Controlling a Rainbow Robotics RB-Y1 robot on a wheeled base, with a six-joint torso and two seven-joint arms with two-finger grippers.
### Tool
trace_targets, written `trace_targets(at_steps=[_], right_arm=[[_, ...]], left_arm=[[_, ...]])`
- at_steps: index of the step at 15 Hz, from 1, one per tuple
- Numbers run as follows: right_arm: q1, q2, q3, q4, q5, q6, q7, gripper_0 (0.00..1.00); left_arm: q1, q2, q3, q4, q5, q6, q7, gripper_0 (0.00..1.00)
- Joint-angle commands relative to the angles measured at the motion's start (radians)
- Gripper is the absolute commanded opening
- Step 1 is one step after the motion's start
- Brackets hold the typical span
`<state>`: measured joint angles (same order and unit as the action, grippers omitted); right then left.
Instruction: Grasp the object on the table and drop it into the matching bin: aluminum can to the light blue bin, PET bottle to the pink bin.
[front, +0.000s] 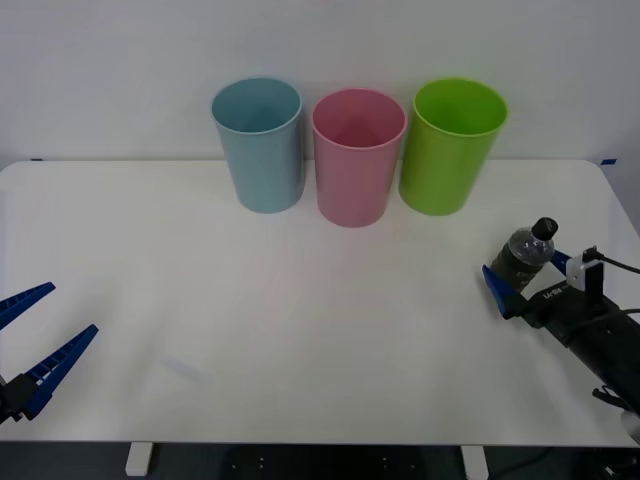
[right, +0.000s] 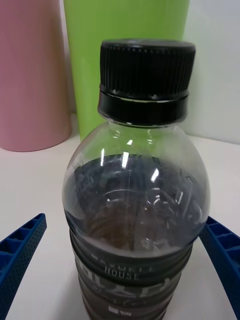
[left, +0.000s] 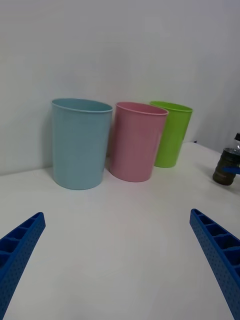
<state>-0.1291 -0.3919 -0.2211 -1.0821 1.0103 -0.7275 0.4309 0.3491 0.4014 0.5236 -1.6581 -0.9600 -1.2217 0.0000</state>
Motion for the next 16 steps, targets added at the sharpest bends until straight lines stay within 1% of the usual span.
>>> trace_targets(at_steps=[1,2,3,4,5,11,14,16], right_arm=[[-0.006,0.002,0.008,0.001,0.001,0.008,0.005,1.00],[-0.004,0.002,0.011,0.001,0.001,0.008,0.008,1.00],[-0.004,0.002,0.016,0.001,0.001,0.008,0.009,0.90],[-0.006,0.002,0.017,0.001,0.001,0.007,0.012,0.09],[-0.004,0.002,0.020,0.001,0.001,0.008,0.012,0.00],[-0.004,0.002,0.020,0.001,-0.003,0.002,0.012,0.00],[-0.001,0.001,0.003,-0.001,-0.003,-0.029,0.012,0.00],[0.016,0.001,-0.006,-0.027,-0.003,-0.043,0.002,0.00]], left_arm=[[0.000,0.000,0.000,0.000,0.000,0.000,0.000,1.00],[0.000,0.000,0.000,0.000,0.000,0.000,0.000,1.00],[0.000,0.000,0.000,0.000,0.000,0.000,0.000,1.00],[0.000,0.000,0.000,0.000,0.000,0.000,0.000,1.00],[0.000,0.000,0.000,0.000,0.000,0.000,0.000,1.00],[0.000,0.000,0.000,0.000,0.000,0.000,0.000,1.00],[0.000,0.000,0.000,0.000,0.000,0.000,0.000,1.00],[0.000,0.000,0.000,0.000,0.000,0.000,0.000,1.00]])
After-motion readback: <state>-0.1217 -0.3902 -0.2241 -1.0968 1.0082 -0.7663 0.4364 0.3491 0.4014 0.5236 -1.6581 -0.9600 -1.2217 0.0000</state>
